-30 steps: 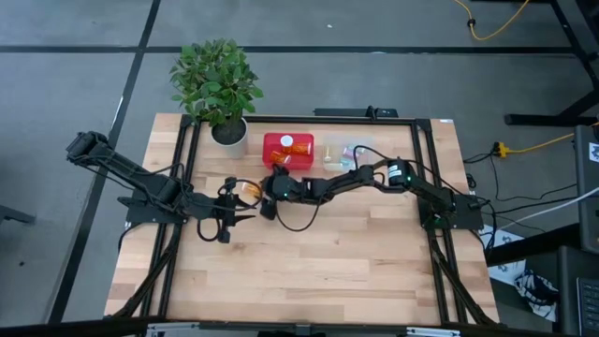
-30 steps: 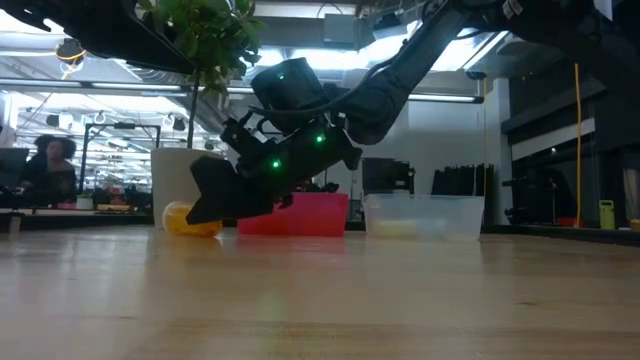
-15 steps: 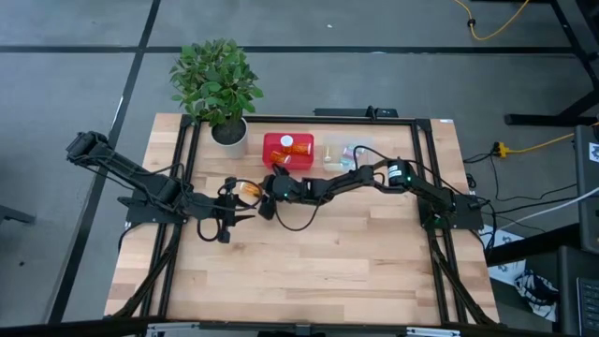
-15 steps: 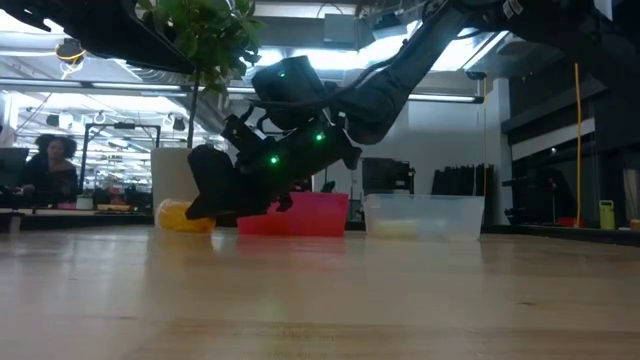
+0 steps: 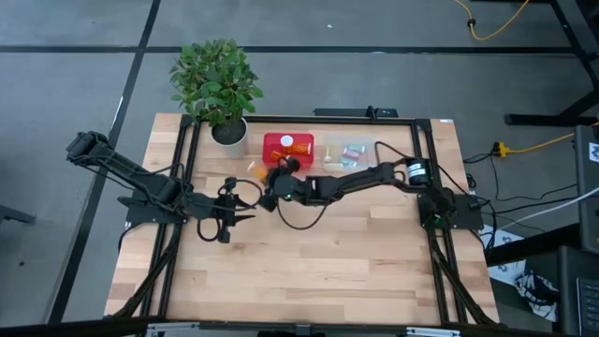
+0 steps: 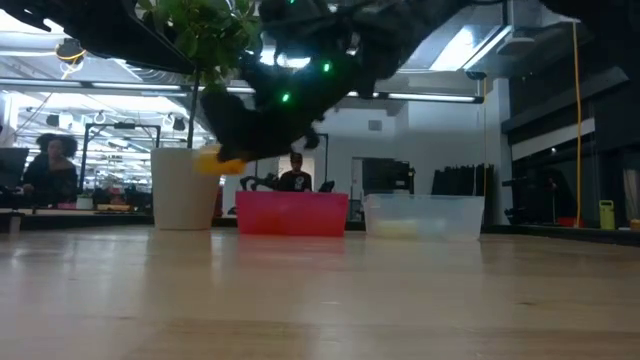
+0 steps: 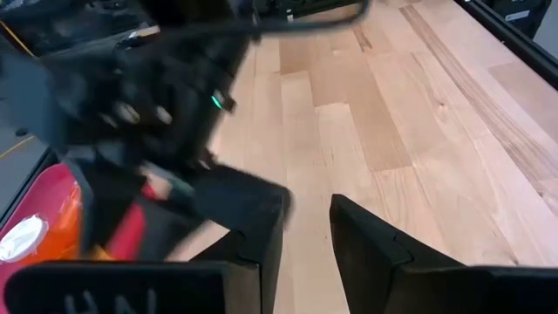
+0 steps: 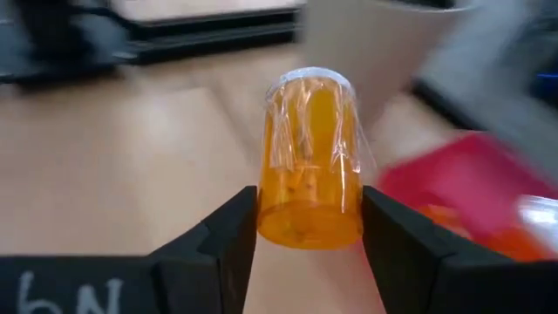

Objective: Pick and place medicine bottles into bin by pill shape (circle, oval)
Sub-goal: Put the orange capsule bottle into the red bin

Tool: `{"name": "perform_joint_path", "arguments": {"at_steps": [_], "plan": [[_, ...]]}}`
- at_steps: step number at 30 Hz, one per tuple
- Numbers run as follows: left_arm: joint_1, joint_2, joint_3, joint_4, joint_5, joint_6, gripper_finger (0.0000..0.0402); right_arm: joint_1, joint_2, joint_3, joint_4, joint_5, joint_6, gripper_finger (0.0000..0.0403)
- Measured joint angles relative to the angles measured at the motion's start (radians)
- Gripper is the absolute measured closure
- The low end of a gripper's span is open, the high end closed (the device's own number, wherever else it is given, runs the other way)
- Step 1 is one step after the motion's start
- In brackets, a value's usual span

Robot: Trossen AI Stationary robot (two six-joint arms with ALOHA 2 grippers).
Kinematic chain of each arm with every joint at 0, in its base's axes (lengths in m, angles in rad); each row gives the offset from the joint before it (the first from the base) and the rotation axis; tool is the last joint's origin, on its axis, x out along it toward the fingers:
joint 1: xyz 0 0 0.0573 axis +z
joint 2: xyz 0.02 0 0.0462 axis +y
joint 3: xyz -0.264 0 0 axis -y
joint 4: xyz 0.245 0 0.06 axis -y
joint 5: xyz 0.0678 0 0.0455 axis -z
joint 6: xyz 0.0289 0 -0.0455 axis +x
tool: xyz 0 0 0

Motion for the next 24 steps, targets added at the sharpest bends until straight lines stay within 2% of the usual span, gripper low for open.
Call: {"name": "perform_joint_path", "arguments": {"at_steps": [4,7,15,20,24], "plan": [[0.0,0.0,0.0,0.001,0.0,0.0,0.031,0.005,-0.058,0.0,-0.142,0.166,0.002,0.0218],[0.0,0.0,0.0,0.001,0.0,0.0,0.031,-0.001,-0.09,0.0,-0.221,0.224,0.007,0.0218],[0.0,0.0,0.0,0.0,0.0,0.0,0.031,-0.058,-0.119,0.0,-0.368,0.242,0.092,0.0218],[0.0,0.0,0.0,0.0,0.0,0.0,0.031,-0.095,-0.121,-0.001,-0.495,0.193,0.21,0.0217],[0.0,0.0,0.0,0.0,0.0,0.0,0.031,-0.103,-0.121,-0.001,-0.499,0.192,0.21,0.0206]]}}
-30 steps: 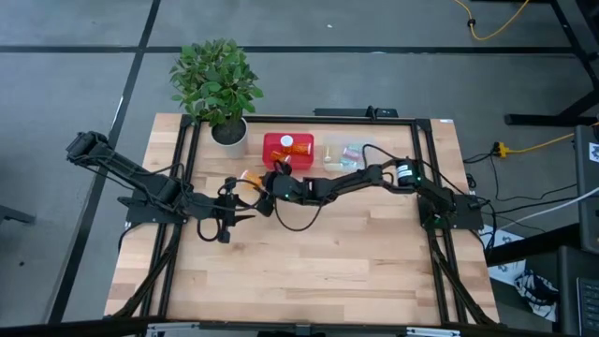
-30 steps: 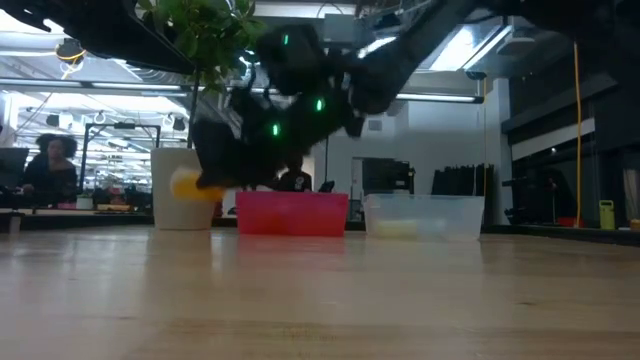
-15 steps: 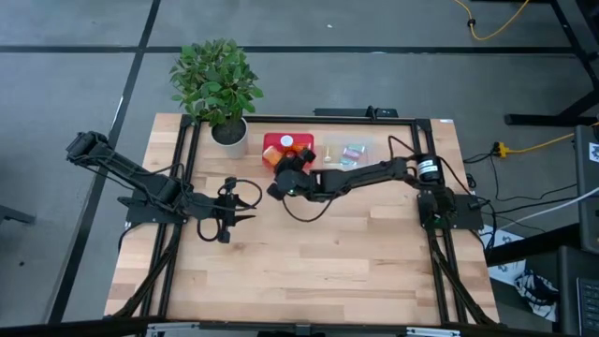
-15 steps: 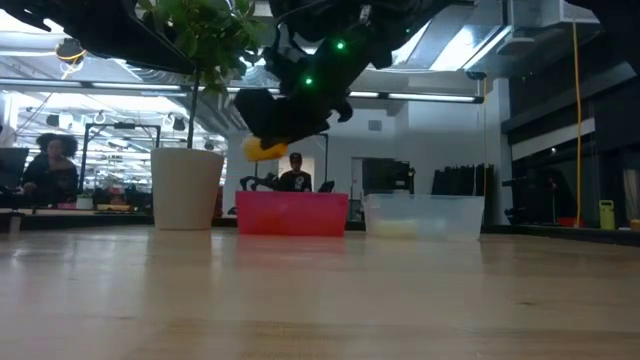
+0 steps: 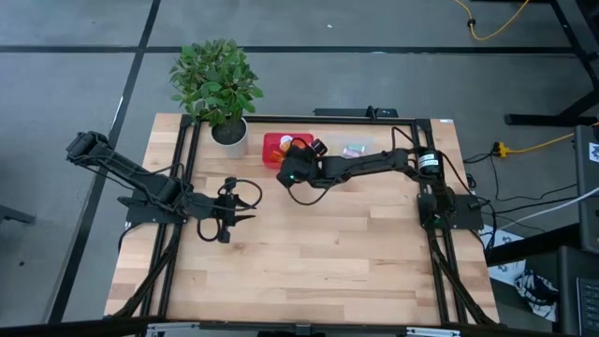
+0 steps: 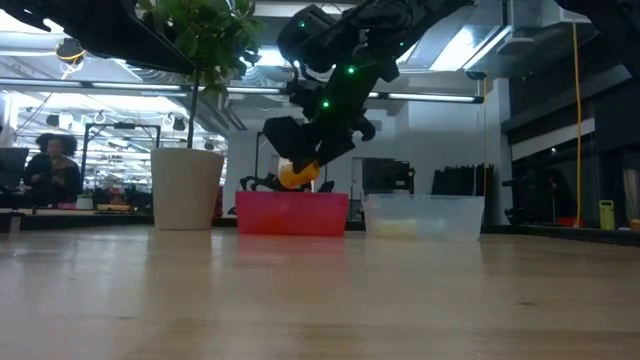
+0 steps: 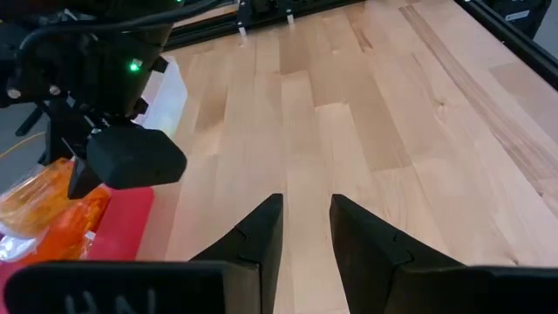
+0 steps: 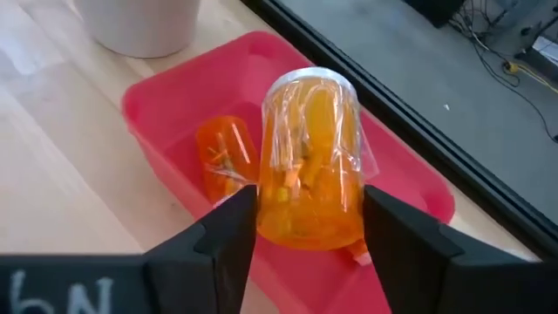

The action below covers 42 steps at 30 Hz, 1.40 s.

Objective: Pick and place medicine bottles into bin by pill shape (circle, oval)
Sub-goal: Put the orange capsule bottle into the red bin, then return to Home Position

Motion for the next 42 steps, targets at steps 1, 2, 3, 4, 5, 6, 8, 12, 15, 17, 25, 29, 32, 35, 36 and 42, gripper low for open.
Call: {"name": "perform_joint_path", "arguments": {"at_steps": [1,2,3,4,5,6,8,12,15,17,25,29,32,35,36,42], "plan": [[0.0,0.0,0.0,0.0,0.0,0.0,0.031,0.001,0.0,0.0,0.005,-0.001,-0.009,0.0201],[0.0,0.0,0.0,0.0,0.0,0.0,0.031,0.001,0.0,0.0,0.011,-0.001,-0.019,0.0194],[0.0,0.0,0.0,0.0,0.0,0.0,0.031,0.001,0.0,0.0,0.017,-0.001,-0.021,0.0186],[0.0,0.0,0.0,0.0,0.0,0.0,0.031,0.002,0.0,0.0,0.019,-0.002,-0.021,0.0177],[0.0,0.0,0.0,0.0,0.0,0.0,0.031,0.002,0.0,0.0,0.019,-0.001,-0.021,0.0169],[0.0,0.0,0.0,0.0,0.0,0.0,0.031,0.002,0.0,0.0,0.018,-0.001,-0.022,0.0162],[0.0,0.0,0.0,0.0,0.0,0.0,0.031,0.001,0.0,0.0,0.018,-0.001,-0.022,0.0148],[0.0,0.0,0.0,0.0,0.0,0.0,0.031,0.002,-0.025,0.0,0.01,-0.002,-0.022,0.0134],[0.0,0.0,0.0,0.0,0.0,0.0,0.031,0.008,-0.064,0.0,-0.011,-0.005,-0.043,0.0133],[0.0,0.0,0.0,0.0,0.0,0.0,0.031,0.017,-0.106,0.0,-0.033,-0.022,-0.048,0.0133],[0.0,0.0,0.0,0.0,0.0,0.0,0.031,0.103,-0.316,0.001,-0.22,-0.204,-0.047,0.0132],[0.0,0.0,0.0,-0.001,0.0,0.0,0.031,0.154,-0.409,0.001,-0.356,-0.358,-0.075,0.0132],[0.0,0.0,0.0,-0.002,0.0,0.0,0.031,0.188,-0.466,0.001,-0.387,-0.422,-0.07,0.0132],[0.0,0.0,0.0,-0.001,0.001,0.0,0.031,0.229,-0.496,0.001,-0.392,-0.391,-0.1,0.0132],[0.0,0.0,0.0,-0.001,0.001,0.0,0.031,0.244,-0.503,0.0,-0.395,-0.374,-0.117,0.0132],[0.0,0.0,0.0,0.007,-0.018,0.075,0.031,0.289,-0.602,-0.031,-0.407,-0.352,-0.16,0.0132]]}}
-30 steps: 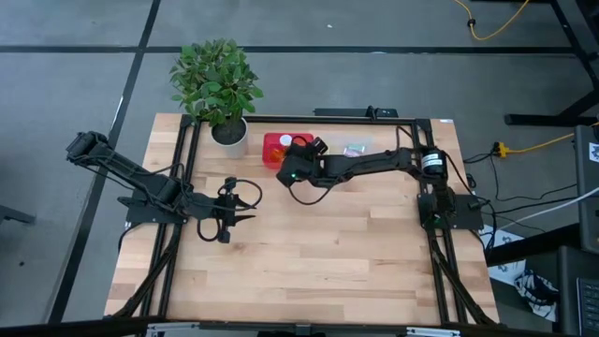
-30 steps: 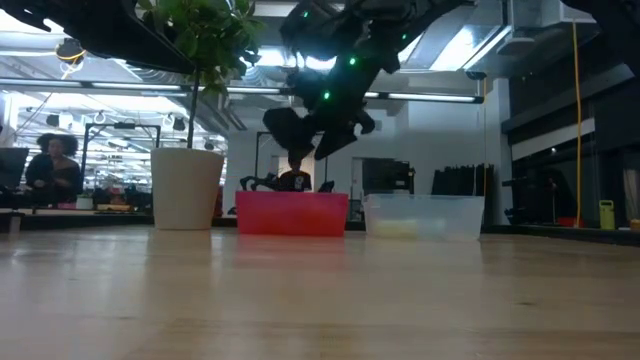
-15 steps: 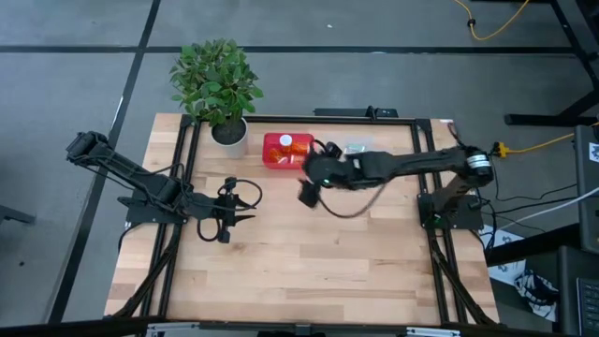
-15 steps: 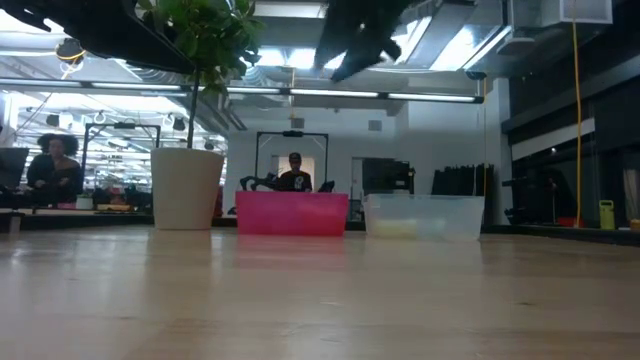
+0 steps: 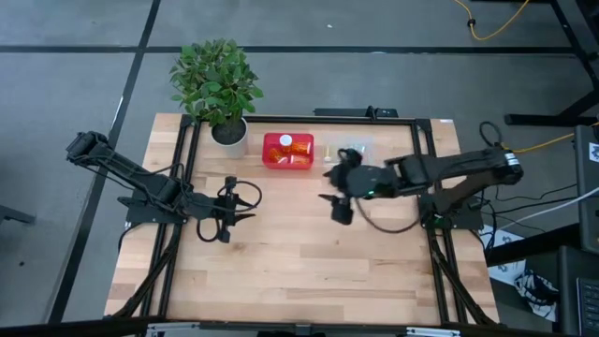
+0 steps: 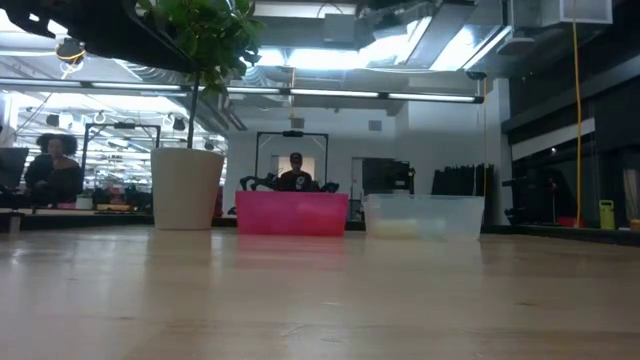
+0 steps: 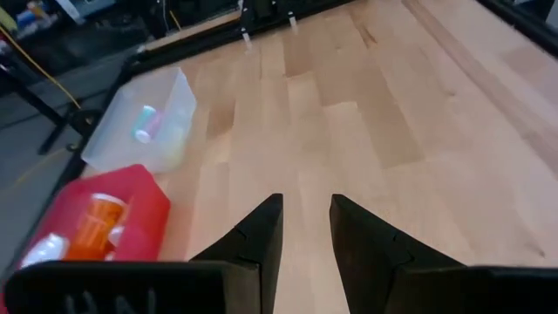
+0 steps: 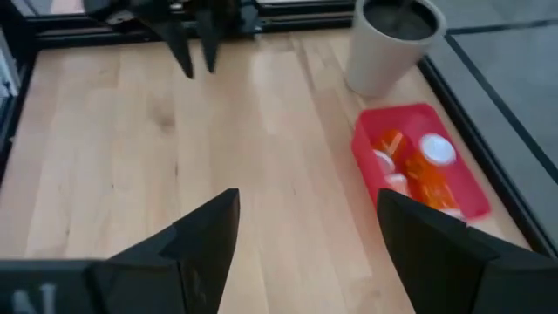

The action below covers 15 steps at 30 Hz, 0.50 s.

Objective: Pick and place medicine bottles into bin by pill shape (circle, oval)
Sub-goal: Return to Home Position

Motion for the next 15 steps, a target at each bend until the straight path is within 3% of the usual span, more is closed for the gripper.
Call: {"name": "perform_joint_path", "arguments": {"at_steps": [3,7,11,15], "plan": [[0.0,0.0,0.0,0.001,-0.006,0.032,0.031,0.008,-0.102,-0.095,0.0,0.024,0.044,0.0132],[0.0,0.0,0.0,0.0,-0.007,0.074,0.031,0.033,-0.286,-0.326,0.082,0.088,0.151,0.0132],[0.0,0.0,0.0,0.0,-0.007,0.082,0.031,0.077,-0.485,-0.606,0.33,0.098,0.19,0.0132],[0.0,0.0,0.0,0.0,-0.007,0.082,0.031,0.128,-0.675,-0.874,0.642,0.096,0.123,0.0132]]}}
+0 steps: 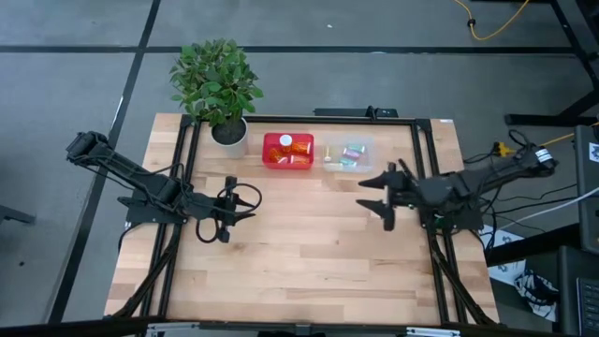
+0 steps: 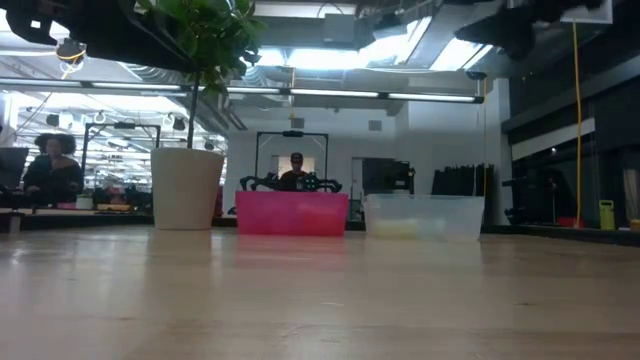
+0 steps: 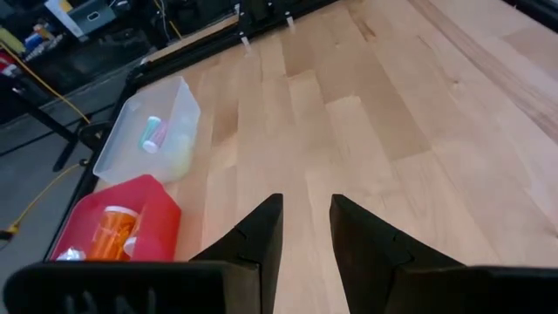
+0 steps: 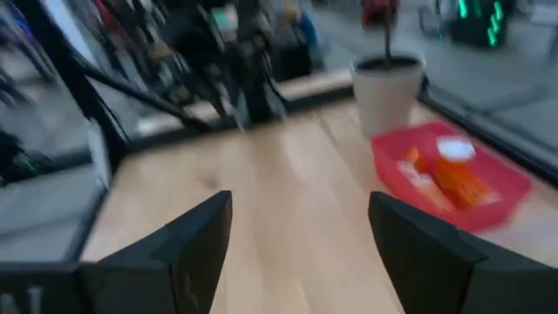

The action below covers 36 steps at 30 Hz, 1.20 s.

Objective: Pick and place medicine bottles into bin by pill shape (circle, oval)
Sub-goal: Return to Home Position

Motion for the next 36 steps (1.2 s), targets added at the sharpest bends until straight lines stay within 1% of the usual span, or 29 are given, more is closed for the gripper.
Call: {"name": "perform_joint_path", "arguments": {"at_steps": [2,4,7,11,15,18,22,27,36], "plan": [[0.0,0.0,0.0,0.0,0.0,0.0,0.031,0.015,-0.086,-0.118,0.145,-0.009,-0.043,0.0132],[0.0,0.0,0.0,0.0,0.0,0.001,0.031,0.019,-0.165,-0.218,0.261,-0.045,-0.065,0.0132],[0.0,0.0,0.0,-0.001,0.0,0.002,0.031,0.018,-0.264,-0.343,0.39,-0.084,-0.106,0.0132],[0.0,0.0,0.0,-0.001,-0.001,0.002,0.031,-0.016,-0.41,-0.474,0.433,-0.086,-0.1,0.0132],[0.0,0.0,0.0,-0.001,-0.001,0.002,0.031,-0.049,-0.543,-0.561,0.431,-0.087,-0.079,0.0132],[0.0,0.0,0.0,-0.002,-0.001,0.002,0.031,-0.062,-0.619,-0.595,0.418,-0.092,-0.098,0.0132],[0.0,0.0,0.0,-0.004,-0.001,0.002,0.031,-0.065,-0.701,-0.602,0.35,-0.093,-0.156,0.0132],[0.0,0.0,0.0,-0.005,-0.001,0.002,0.031,-0.065,-0.802,-0.6,0.25,-0.064,-0.194,0.0132],[0.0,0.0,0.0,-0.008,-0.001,0.002,0.031,-0.066,-0.801,-0.599,0.174,0.0,-0.171,0.0132]]}}
